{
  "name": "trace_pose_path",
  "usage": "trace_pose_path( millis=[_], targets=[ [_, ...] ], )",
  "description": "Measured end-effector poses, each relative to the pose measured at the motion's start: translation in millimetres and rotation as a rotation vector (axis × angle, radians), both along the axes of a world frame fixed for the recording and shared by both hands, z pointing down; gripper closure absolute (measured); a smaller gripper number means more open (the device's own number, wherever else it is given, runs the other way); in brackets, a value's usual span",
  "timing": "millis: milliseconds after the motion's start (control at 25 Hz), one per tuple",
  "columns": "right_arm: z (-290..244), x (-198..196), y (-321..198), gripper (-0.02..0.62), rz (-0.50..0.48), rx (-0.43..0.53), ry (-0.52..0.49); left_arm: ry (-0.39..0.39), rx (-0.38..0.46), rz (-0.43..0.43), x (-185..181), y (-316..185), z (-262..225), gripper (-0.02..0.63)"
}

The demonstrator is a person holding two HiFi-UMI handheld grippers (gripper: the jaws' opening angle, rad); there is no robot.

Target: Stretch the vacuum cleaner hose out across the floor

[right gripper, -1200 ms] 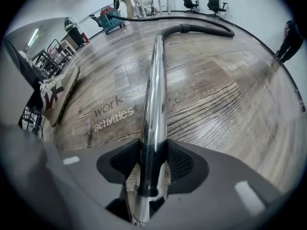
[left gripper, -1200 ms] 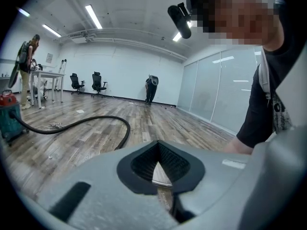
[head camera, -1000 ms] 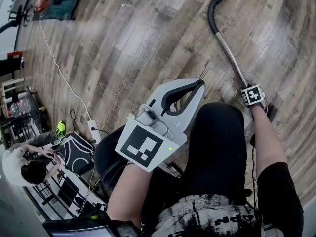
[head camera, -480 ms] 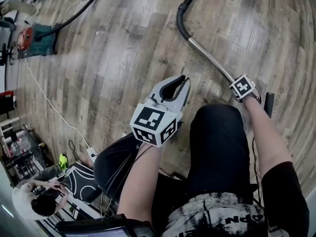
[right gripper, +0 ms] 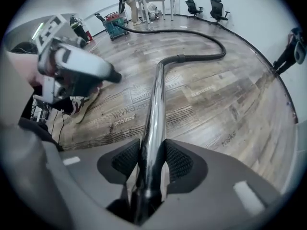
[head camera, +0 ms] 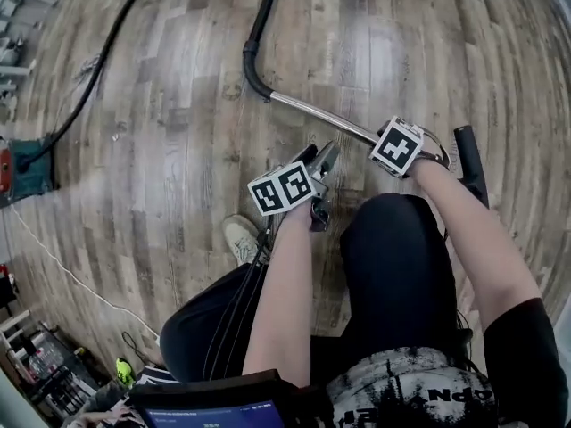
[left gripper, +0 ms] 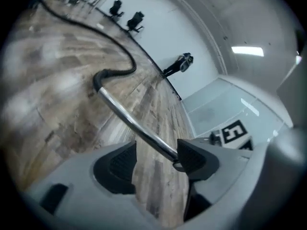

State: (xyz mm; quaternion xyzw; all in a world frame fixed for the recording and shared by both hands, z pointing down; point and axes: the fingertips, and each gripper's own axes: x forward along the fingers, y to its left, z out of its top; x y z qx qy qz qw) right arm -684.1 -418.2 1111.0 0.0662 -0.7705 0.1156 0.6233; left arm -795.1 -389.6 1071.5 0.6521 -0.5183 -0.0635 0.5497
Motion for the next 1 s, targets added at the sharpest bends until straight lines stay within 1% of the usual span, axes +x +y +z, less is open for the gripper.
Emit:
trace_pose_path(
  millis=[80, 160, 200, 280, 320, 360, 400, 520, 600, 640, 680, 760, 800, 840, 880, 960, 1000],
  targets=[
    [-12.9, 2.0, 0.3, 0.419, -0.018, 0.003, -0.014, 0.153, -0.043, -0.099, 12.0, -9.8, 25.7, 0.328],
    [-19.0, 5.0, 7.8, 0.419, -0.003, -0.036, -0.029, 0.302, -0.045, -0.198, 23.2, -22.8, 38.5, 0.321],
    [-20.8, 7.7, 11.3, 0.419, 0.004, -0.049, -0.028, 0.363, -0.04, -0.231, 29.9, -29.0, 42.2, 0.311],
    [-26.1, 16.1, 9.4, 0.419, 0.0, -0.023, -0.006, 0.449, -0.029, -0.26, 45.6, -40.2, 47.4, 0.301],
    [-30.1, 21.0, 4.5, 0.419, -0.01, 0.009, 0.009, 0.481, -0.021, -0.266, 54.0, -46.7, 48.6, 0.299],
    [-34.0, 25.6, 0.5, 0.419, -0.019, 0.035, 0.02, 0.512, -0.009, -0.273, 62.0, -54.7, 48.2, 0.282],
    [-37.2, 29.3, -1.2, 0.419, -0.022, 0.048, 0.026, 0.547, 0.006, -0.283, 68.9, -63.7, 45.9, 0.282],
    [-41.6, 33.5, 4.5, 0.419, -0.021, 0.056, 0.026, 0.659, 0.058, -0.33, 78.0, -87.3, 35.2, 0.293],
    [-44.0, 34.4, 8.3, 0.419, -0.025, 0.064, 0.019, 0.694, 0.057, -0.361, 79.5, -95.2, 35.0, 0.321],
    [-45.9, 34.9, 8.1, 0.419, -0.028, 0.072, 0.014, 0.706, 0.045, -0.377, 80.3, -96.8, 36.8, 0.398],
    [-47.8, 35.6, 6.6, 0.419, -0.031, 0.081, 0.011, 0.724, 0.035, -0.396, 81.3, -98.1, 37.9, 0.431],
    [-49.6, 36.7, 3.0, 0.419, -0.039, 0.098, 0.004, 0.771, 0.02, -0.434, 82.6, -100.7, 37.0, 0.458],
    [-49.0, 36.6, 2.0, 0.417, -0.046, 0.104, -0.002, 0.779, 0.014, -0.451, 81.9, -101.6, 35.7, 0.472],
    [-47.0, 36.2, 1.6, 0.416, -0.058, 0.112, -0.004, 0.769, 0.013, -0.464, 80.0, -102.5, 34.0, 0.48],
    [-43.5, 35.9, 1.5, 0.411, -0.078, 0.123, 0.003, 0.743, 0.017, -0.471, 77.3, -103.5, 32.0, 0.486],
    [-32.9, 36.8, 1.2, 0.399, -0.134, 0.152, 0.047, 0.679, 0.031, -0.471, 71.4, -105.8, 27.3, 0.489],
    [-26.8, 38.0, 1.6, 0.388, -0.156, 0.161, 0.072, 0.661, 0.037, -0.472, 68.4, -106.3, 25.1, 0.489]
  ],
)
